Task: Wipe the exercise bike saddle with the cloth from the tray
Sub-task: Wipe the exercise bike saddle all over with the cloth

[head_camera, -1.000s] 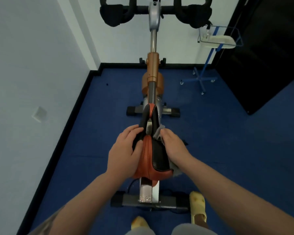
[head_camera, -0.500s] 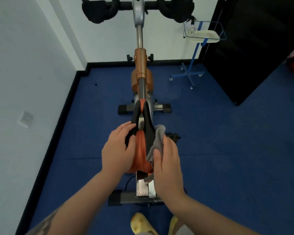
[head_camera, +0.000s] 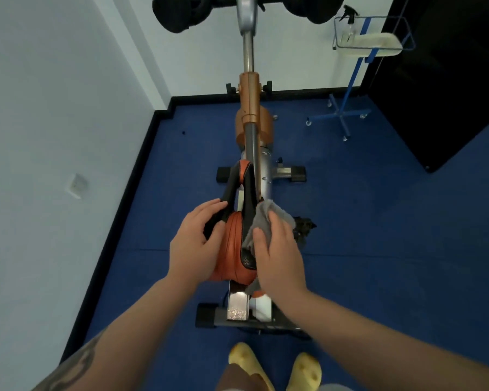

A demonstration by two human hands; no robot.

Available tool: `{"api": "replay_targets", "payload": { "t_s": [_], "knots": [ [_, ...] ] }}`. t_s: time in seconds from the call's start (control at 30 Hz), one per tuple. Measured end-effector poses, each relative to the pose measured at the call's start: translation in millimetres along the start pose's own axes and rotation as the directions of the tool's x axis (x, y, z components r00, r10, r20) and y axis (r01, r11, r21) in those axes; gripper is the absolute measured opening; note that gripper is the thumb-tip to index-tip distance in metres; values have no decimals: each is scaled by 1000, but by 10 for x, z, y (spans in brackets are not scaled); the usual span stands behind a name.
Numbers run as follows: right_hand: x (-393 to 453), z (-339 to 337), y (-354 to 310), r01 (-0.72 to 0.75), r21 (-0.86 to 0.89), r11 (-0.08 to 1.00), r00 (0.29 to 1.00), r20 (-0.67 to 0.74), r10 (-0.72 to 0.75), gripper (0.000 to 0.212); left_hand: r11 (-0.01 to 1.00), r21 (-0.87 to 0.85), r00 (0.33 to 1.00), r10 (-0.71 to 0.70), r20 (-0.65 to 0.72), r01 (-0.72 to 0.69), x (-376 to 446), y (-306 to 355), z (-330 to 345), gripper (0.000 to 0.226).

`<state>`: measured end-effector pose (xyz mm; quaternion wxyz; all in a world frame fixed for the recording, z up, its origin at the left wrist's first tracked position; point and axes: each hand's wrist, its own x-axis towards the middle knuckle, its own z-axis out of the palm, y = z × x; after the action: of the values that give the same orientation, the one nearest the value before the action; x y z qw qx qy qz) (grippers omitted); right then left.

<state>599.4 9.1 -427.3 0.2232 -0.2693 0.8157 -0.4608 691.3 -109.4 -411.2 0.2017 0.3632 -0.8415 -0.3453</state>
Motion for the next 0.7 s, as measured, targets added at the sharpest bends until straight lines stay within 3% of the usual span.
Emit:
{"api": "replay_targets", "payload": {
  "t_s": [0.1, 0.23, 0.33, 0.5, 0.6, 0.7],
  "knots": [
    [305, -52, -33, -102, -38, 994, 992, 65, 105, 50, 1000, -14, 1000, -3, 6, 3, 19, 5, -12, 35],
    [-191, 88, -65, -34, 88, 996, 990, -134, 45, 48, 999, -37, 1000, 10, 18, -9, 34, -3, -40, 38],
    [-306, 157, -60, 29, 51, 998, 975, -221, -17, 45, 999, -32, 998, 43, 51, -41, 32, -28, -42, 39],
    [150, -12, -53, -106, 2, 994, 993, -50, 106, 41, 995, -2, 986, 103, 133, -104, 84, -55, -77, 43],
    [-137, 164, -120, -130, 72, 989, 943, -300, 146, 35, 983, 47, 946, 159, 283, -179, 132, -59, -116, 44],
    [-474, 478, -203, -78, 97, 992, 870, -479, 115, 42, 958, 87, 886, 215, 410, -273, 182, -107, -153, 44]
  ]
}}
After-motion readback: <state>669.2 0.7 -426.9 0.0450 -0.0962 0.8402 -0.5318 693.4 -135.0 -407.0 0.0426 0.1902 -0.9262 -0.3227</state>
